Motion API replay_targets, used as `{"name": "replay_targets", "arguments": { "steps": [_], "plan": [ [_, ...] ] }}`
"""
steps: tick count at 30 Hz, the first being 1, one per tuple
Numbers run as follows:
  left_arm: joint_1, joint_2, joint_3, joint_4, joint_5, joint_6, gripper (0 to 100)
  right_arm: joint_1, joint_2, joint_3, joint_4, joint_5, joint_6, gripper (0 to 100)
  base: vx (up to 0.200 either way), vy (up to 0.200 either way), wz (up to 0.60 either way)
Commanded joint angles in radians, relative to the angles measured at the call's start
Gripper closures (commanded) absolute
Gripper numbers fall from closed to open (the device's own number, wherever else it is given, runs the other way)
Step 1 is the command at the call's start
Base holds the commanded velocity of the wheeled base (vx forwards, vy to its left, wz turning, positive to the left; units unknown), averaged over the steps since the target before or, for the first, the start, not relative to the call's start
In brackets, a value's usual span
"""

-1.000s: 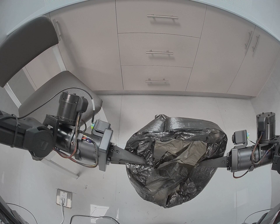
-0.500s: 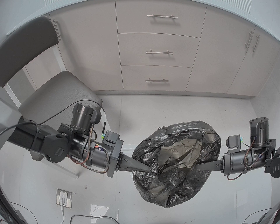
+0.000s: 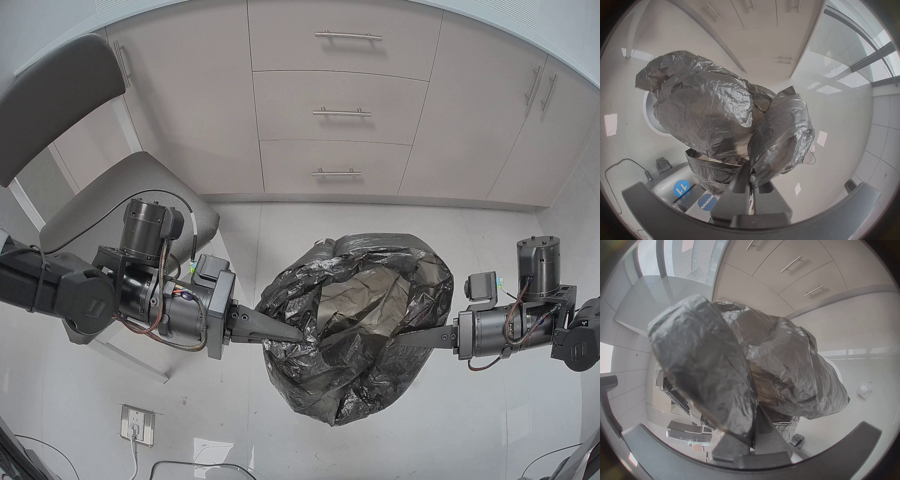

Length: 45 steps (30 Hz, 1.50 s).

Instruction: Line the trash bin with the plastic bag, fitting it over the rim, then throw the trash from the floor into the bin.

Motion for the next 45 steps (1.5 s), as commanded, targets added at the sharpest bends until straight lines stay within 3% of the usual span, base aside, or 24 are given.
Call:
{"name": "replay_targets", "arguments": {
  "steps": [1, 11, 20, 30, 34, 40, 43, 45],
  "plan": [
    [0.01, 0.006, -0.006, -0.002, 0.0, 0.0, 100, 0.02, 0.069, -0.015, -0.003, -0.015, -0.005, 100, 0.0, 0.0, 0.0],
    [0.02, 0.117, -0.011, -0.042, 0.0, 0.009, 100, 0.014, 0.219, -0.012, -0.047, -0.015, -0.014, 100, 0.0, 0.0, 0.0],
    [0.011, 0.221, -0.007, -0.082, 0.0, 0.006, 100, 0.011, 0.374, 0.06, -0.296, -0.017, -0.023, 100, 0.0, 0.0, 0.0],
    [-0.069, 0.304, -0.029, -0.084, 0.0, 0.006, 100, -0.046, 0.347, 0.166, -0.342, -0.026, -0.032, 100, 0.0, 0.0, 0.0],
    [-0.101, 0.305, -0.024, -0.082, 0.001, 0.003, 100, -0.07, 0.34, 0.221, -0.342, -0.103, -0.112, 100, 0.0, 0.0, 0.0],
    [-0.108, 0.305, -0.021, -0.082, 0.003, 0.01, 100, -0.077, 0.351, 0.252, -0.342, -0.142, -0.126, 100, 0.0, 0.0, 0.0],
    [-0.107, 0.307, -0.021, -0.082, 0.001, 0.013, 100, -0.08, 0.368, 0.259, -0.345, -0.236, -0.126, 100, 0.0, 0.0, 0.0],
    [-0.108, 0.307, -0.021, -0.082, 0.001, 0.013, 100, -0.08, 0.376, 0.261, -0.353, -0.259, -0.126, 100, 0.0, 0.0, 0.0]
  ]
}}
